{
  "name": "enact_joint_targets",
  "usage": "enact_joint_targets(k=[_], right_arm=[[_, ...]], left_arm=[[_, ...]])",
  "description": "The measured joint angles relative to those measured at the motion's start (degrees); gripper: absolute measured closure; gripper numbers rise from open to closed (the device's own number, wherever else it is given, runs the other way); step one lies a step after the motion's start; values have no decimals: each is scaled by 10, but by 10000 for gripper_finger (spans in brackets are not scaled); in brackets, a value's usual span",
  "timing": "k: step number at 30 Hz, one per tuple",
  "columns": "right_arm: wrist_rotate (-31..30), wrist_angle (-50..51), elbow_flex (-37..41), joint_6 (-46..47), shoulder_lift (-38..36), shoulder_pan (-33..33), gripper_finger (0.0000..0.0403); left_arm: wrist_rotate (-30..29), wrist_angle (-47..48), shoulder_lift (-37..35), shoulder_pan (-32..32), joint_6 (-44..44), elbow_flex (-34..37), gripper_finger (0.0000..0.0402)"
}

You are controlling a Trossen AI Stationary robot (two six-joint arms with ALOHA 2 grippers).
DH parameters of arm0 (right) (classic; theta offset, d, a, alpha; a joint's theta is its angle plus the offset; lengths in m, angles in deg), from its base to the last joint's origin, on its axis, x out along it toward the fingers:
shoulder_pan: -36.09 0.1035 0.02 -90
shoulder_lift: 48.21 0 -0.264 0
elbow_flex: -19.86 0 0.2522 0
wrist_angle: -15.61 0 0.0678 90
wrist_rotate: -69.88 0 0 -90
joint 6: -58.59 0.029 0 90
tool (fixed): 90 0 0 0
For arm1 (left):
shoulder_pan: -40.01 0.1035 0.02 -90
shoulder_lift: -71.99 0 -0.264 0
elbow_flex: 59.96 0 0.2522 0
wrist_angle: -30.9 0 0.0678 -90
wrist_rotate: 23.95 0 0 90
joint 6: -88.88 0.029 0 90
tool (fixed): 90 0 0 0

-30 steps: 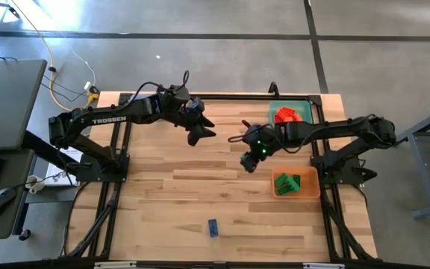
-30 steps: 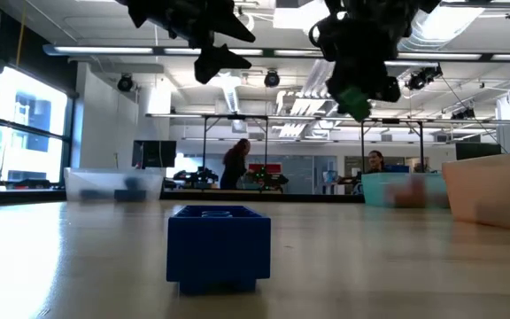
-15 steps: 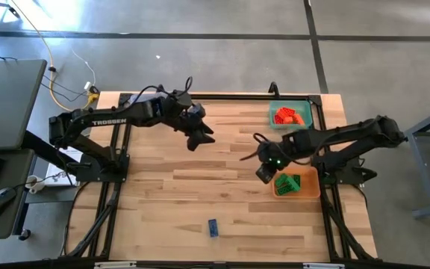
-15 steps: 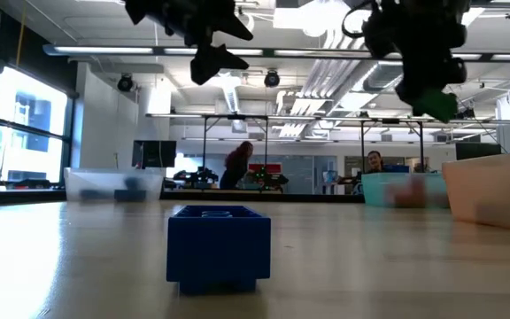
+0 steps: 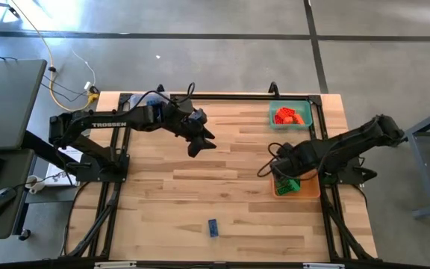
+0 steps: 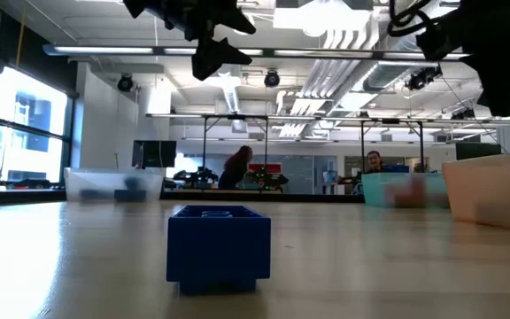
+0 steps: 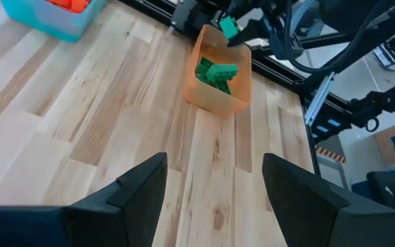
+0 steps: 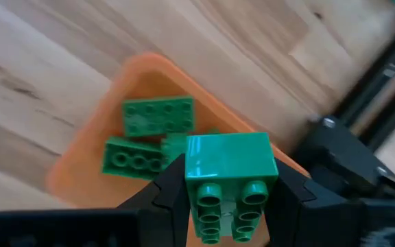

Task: Sort & place blocks by color
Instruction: Put the green game piece into the orange bin

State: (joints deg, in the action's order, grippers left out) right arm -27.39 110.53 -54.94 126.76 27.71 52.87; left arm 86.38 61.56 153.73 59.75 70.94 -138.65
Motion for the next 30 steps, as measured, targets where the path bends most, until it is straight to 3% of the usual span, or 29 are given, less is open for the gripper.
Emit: enact_joint_targets(k=[9, 15, 21, 30], right_arm=[[-13, 86, 0, 101, 0, 50, 291], [-18, 88, 2, 145, -6, 78, 291], [16, 38, 77, 204, -47, 103, 291], [18, -28, 143, 267, -112, 115, 291]], left_arm=[[-20, -2, 0, -4, -31, 0, 172], [-31, -5, 0, -4, -44, 0, 172], [-31, -5, 0, -13, -45, 0, 172], [-59, -5, 0, -39, -44, 0, 172]])
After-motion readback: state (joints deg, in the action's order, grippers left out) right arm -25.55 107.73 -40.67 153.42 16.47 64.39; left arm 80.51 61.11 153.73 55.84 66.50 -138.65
